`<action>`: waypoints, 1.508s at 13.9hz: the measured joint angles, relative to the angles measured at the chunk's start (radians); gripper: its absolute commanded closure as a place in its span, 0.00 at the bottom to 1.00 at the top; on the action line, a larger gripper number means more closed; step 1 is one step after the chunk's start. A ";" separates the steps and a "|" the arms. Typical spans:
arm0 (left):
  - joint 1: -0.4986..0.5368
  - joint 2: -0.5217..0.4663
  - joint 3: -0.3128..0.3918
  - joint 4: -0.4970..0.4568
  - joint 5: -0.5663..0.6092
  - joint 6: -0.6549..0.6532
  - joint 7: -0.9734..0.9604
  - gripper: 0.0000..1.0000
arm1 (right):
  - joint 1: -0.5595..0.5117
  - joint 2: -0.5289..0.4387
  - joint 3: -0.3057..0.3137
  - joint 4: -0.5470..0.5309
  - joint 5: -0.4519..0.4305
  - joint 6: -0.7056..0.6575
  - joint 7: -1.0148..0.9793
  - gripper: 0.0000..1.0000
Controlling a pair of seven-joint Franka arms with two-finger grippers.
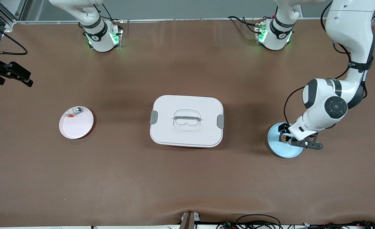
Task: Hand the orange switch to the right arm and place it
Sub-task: 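Lower the left gripper and grasp the black-and-orange switch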
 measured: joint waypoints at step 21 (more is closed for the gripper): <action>0.020 0.127 0.001 -0.003 0.001 0.128 0.015 0.00 | 0.001 0.000 0.002 0.000 0.000 0.000 0.000 0.00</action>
